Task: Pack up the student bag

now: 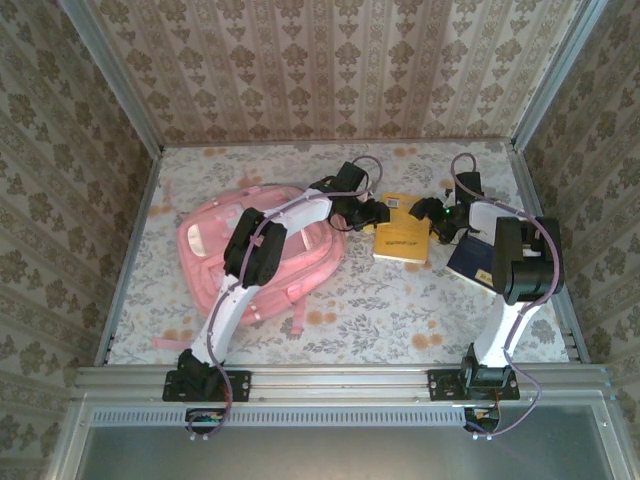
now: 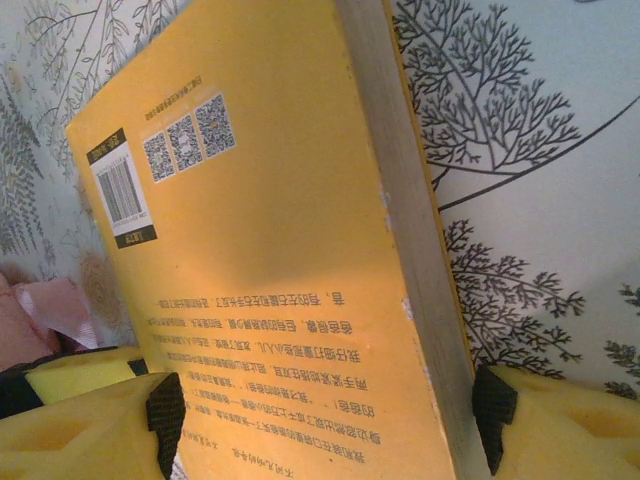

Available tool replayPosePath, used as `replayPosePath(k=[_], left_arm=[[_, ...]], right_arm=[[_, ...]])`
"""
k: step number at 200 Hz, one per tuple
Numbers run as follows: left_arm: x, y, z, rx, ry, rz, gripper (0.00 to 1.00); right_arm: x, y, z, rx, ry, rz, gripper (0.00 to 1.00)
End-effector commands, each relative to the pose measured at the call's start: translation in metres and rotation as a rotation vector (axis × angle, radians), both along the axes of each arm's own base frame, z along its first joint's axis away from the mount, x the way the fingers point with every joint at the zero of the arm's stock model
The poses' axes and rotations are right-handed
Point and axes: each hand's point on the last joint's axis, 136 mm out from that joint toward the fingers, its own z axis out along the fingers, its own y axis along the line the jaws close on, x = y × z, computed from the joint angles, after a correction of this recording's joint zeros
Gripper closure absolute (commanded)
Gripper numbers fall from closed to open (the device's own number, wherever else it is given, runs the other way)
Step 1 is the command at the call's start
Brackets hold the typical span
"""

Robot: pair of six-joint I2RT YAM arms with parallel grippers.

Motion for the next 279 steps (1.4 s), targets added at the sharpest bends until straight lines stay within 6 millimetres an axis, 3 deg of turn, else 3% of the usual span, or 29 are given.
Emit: replayPosePath(k=[1, 32, 84, 113, 137, 166, 196, 232, 279], left_arm=[[-0.014, -0.011, 0.002, -0.007, 0.037, -0.032, 0.50], [-0.016, -0.014, 0.008, -0.018, 0.037, -0.041, 0.52], [-0.022, -0.018, 0.010, -0.032, 0.043, -0.066, 0.54], [-0.027, -0.023, 0.011, -0.044, 0.039, -0.085, 0.55], [-0.029, -0.025, 0.015, -0.046, 0.034, -0.091, 0.55], [-0.021, -0.008, 0.035, -0.026, -0.003, -0.071, 0.54], [-0.004, 0.023, 0.080, -0.010, -0.089, -0.015, 0.48], [0.001, 0.058, 0.129, -0.043, -0.155, 0.038, 0.43], [-0.010, 0.078, 0.137, -0.132, -0.076, 0.084, 0.41]], right_arm=[[-0.011, 0.034, 0.019, 0.100, -0.014, 0.078, 0.26], [-0.013, 0.032, 0.035, 0.079, -0.049, 0.084, 0.33], [-0.017, 0.039, 0.043, 0.097, -0.066, 0.114, 0.48], [-0.019, 0.045, 0.043, 0.103, -0.067, 0.131, 0.66], [-0.019, 0.046, 0.042, 0.096, -0.064, 0.134, 0.87], [-0.021, 0.036, 0.048, 0.027, -0.071, 0.121, 1.00], [-0.019, 0.034, 0.068, 0.012, -0.125, 0.120, 1.00], [-0.013, 0.045, 0.097, 0.130, -0.232, 0.119, 1.00], [-0.018, 0.058, 0.136, 0.251, -0.348, 0.117, 1.00]])
